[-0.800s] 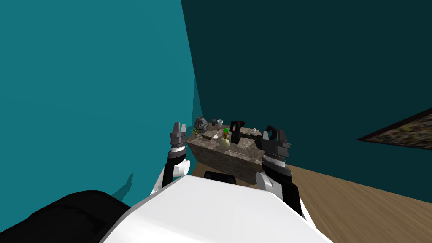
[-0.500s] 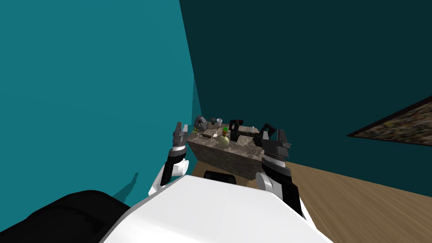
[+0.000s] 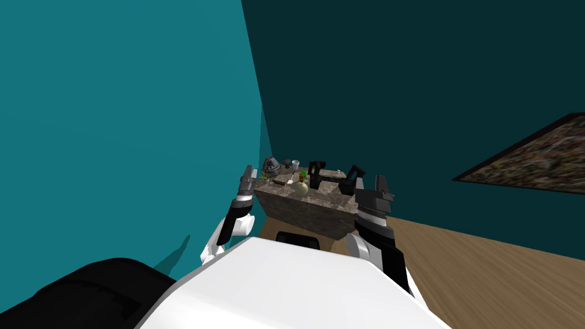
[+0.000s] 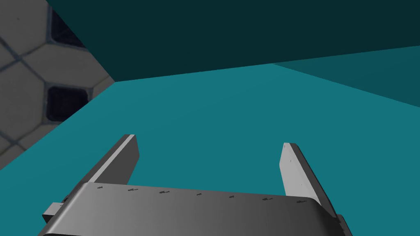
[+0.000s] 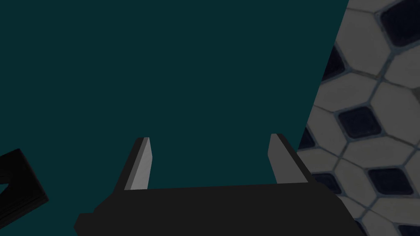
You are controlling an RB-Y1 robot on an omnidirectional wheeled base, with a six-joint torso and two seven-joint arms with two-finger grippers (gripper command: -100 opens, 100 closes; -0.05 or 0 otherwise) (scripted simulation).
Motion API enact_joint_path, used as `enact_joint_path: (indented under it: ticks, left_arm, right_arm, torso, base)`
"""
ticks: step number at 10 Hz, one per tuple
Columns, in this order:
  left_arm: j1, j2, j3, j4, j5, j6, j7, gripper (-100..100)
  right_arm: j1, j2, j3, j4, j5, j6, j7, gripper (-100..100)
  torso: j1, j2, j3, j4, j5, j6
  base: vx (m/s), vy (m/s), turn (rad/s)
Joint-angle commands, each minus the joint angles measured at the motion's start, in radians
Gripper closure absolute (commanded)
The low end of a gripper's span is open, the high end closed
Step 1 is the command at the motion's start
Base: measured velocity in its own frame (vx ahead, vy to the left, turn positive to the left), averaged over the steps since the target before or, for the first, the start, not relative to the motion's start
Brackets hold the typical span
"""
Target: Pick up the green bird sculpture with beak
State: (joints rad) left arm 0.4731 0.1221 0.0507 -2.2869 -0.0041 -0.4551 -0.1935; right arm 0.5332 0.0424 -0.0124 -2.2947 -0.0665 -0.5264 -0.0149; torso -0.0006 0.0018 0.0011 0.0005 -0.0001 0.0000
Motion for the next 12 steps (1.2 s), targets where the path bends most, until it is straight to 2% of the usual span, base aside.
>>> enact_joint_path:
  ticks: [1,2,5,6,7,8,9,12]
  left_arm:
    - [-0.015,0.021,0.0,0.002,0.003,0.05,-0.011,-100]
    - [-0.027,0.041,0.002,0.009,0.007,0.076,-0.019,-100]
    - [-0.041,0.061,0.005,0.017,0.012,0.142,-0.027,-100]
    - [-0.055,0.08,0.007,0.026,0.016,0.182,-0.036,-100]
    - [-0.055,0.08,0.007,0.026,0.016,0.19,-0.036,-100]
    - [-0.07,0.098,0.009,0.035,0.021,0.231,-0.044,-100]
    - [-0.07,0.098,0.009,0.035,0.021,0.24,-0.044,-100]
    - [-0.102,0.132,0.014,0.055,0.03,0.329,-0.06,-100]
  right_arm:
    - [0.0,0.0,0.0,0.0,0.0,0.0,0.0,0]
    - [0.0,0.0,0.0,0.0,0.0,0.0,0.0,0]
    - [0.0,0.0,0.0,0.0,0.0,0.0,0.0,0]
    - [0.0,0.0,0.0,0.0,0.0,0.0,0.0,0]
    - [0.0,0.0,0.0,0.0,0.0,0.0,0.0,0]
    - [0.0,0.0,0.0,0.0,0.0,0.0,0.0,0]
    - [0.0,0.0,0.0,0.0,0.0,0.0,0.0,0]
    - [0.0,0.0,0.0,0.0,0.0,0.0,0.0,0]
  torso:
    - [0.0,0.0,0.0,0.0,0.0,0.0]
    - [0.0,0.0,0.0,0.0,0.0,0.0]
    - [0.0,0.0,0.0,0.0,0.0,0.0]
    - [0.0,0.0,0.0,0.0,0.0,0.0]
    - [0.0,0.0,0.0,0.0,0.0,0.0]
    - [0.0,0.0,0.0,0.0,0.0,0.0]
    - [0.0,-0.001,0.0,0.0,0.0,0.0]
    - [0.0,-0.001,0.0,0.0,0.0,0.0]
  base:
    - [-0.025,-0.01,-0.053]
    - [-0.038,-0.017,-0.063]
    - [-0.031,-0.018,-0.034]
    - [-0.03,-0.02,-0.058]
    - [-0.021,-0.017,-0.026]
    - [-0.019,-0.016,-0.053]
    - [-0.017,-0.011,-0.026]
    - [-0.018,-0.017,-0.044]
